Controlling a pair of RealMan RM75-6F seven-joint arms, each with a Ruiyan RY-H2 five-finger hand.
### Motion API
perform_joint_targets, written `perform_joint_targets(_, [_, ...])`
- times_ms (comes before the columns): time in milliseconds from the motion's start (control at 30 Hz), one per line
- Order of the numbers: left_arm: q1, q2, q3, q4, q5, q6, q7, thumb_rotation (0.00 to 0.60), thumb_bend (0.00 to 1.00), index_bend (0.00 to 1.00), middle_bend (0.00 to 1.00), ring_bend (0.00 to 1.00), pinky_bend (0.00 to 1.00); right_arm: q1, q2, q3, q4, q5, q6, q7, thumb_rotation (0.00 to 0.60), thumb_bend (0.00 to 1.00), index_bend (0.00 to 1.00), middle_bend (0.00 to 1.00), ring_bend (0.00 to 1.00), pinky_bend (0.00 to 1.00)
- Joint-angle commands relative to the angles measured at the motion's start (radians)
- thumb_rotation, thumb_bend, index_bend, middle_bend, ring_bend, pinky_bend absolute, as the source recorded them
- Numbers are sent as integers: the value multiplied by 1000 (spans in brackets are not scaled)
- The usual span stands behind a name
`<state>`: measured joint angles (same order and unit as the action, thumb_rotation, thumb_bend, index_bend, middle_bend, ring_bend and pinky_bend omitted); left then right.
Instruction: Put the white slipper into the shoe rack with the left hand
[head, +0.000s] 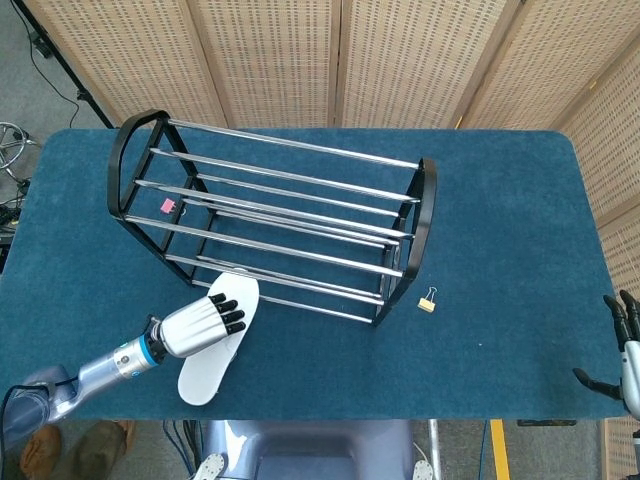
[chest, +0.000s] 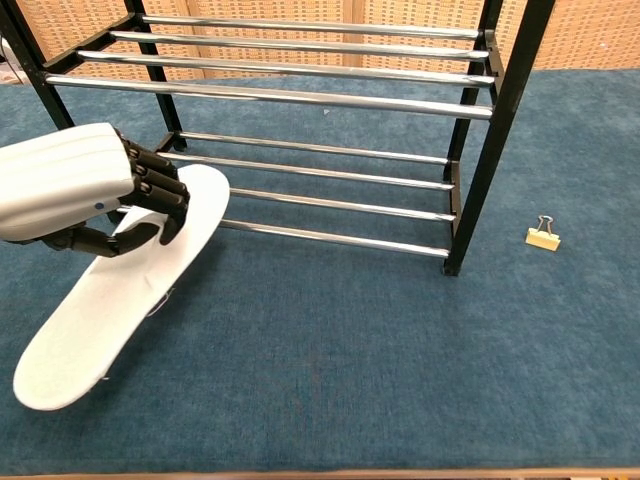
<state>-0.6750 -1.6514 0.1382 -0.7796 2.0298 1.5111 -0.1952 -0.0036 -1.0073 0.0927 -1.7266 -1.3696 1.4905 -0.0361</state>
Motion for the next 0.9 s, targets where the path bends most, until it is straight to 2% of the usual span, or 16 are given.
perform_joint_targets(33, [-18, -28, -2, 40, -15, -14, -25, 600, 595, 641, 576, 466, 637, 2, -1, 2, 3, 8, -6, -2, 600, 0, 0, 0, 0, 0])
perform_joint_targets(433, [-56, -127, -17, 220, -84, -35, -163, 600, 595, 641, 576, 464, 638, 4, -2, 6, 2, 34, -19, -13, 600, 0, 0, 0, 0, 0])
perform_joint_targets(667, [-94, -174, -37, 288, -129, -66, -223, 600, 595, 640, 576, 464, 637, 12, -7, 12, 4, 59, -35, -27, 600, 0, 0, 0, 0, 0])
perform_joint_targets(900, [-123, -201, -30, 331, -147, -101, -248, 600, 594, 641, 576, 462, 638, 23, -13, 15, 22, 66, -56, -16, 600, 0, 0, 0, 0, 0])
